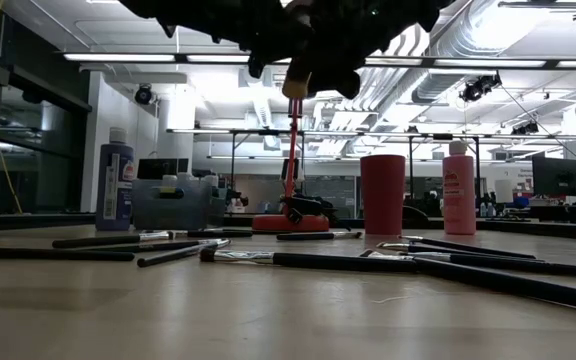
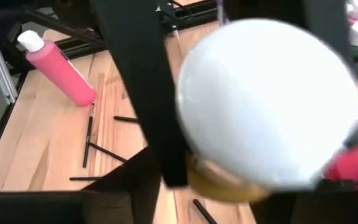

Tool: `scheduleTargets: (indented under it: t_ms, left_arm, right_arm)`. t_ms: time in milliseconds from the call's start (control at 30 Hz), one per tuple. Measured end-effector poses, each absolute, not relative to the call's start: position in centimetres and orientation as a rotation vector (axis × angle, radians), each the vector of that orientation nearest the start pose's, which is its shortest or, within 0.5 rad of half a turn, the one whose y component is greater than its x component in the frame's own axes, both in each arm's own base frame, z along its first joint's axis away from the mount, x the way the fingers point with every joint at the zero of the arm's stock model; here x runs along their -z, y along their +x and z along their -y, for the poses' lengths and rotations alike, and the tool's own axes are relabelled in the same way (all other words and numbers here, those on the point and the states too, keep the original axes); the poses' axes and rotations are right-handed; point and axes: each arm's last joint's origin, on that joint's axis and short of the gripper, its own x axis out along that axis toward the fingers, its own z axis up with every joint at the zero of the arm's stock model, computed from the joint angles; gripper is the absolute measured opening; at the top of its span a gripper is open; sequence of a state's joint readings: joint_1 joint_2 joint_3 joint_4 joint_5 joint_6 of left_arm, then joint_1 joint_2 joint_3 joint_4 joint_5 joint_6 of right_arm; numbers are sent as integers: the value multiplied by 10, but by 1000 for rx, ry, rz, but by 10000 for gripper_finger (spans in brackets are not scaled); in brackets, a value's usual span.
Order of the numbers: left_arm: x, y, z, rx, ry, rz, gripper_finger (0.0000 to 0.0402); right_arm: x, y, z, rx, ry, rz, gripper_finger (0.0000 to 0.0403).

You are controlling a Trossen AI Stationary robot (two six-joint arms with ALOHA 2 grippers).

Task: Pick & Place Paint Supplies
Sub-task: Put the small dark yellow black paint bottle into the bin

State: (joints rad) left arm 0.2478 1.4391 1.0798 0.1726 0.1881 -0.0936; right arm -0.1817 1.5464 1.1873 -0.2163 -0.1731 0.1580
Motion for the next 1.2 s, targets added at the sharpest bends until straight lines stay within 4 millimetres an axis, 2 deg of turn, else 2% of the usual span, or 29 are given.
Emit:
scheduleTargets:
  t_ms: [200, 367, 600, 767, 1033, 1200]
  left_arm:
    - [-319, 315, -78, -191, -42, -170, 111]
    - [-312, 288, -76, -351, -12, -160, 111]
    - [-276, 240, -70, -574, -11, -33, 111]
    - [-256, 226, -72, -723, -6, -2, 111]
    - [-258, 212, -101, -914, 24, -13, 111]
    - [-264, 188, -130, -837, 49, -29, 111]
  right_arm:
    - [-295, 321, 61, 68, 275, -622, 251]
    - [-308, 300, 63, 89, 292, -656, 266]
    - [-323, 282, 63, 118, 277, -629, 267]
    - [-323, 282, 64, 118, 249, -634, 268]
    - [-323, 281, 65, 156, 240, -635, 268]
    - [-323, 281, 66, 187, 239, -636, 268]
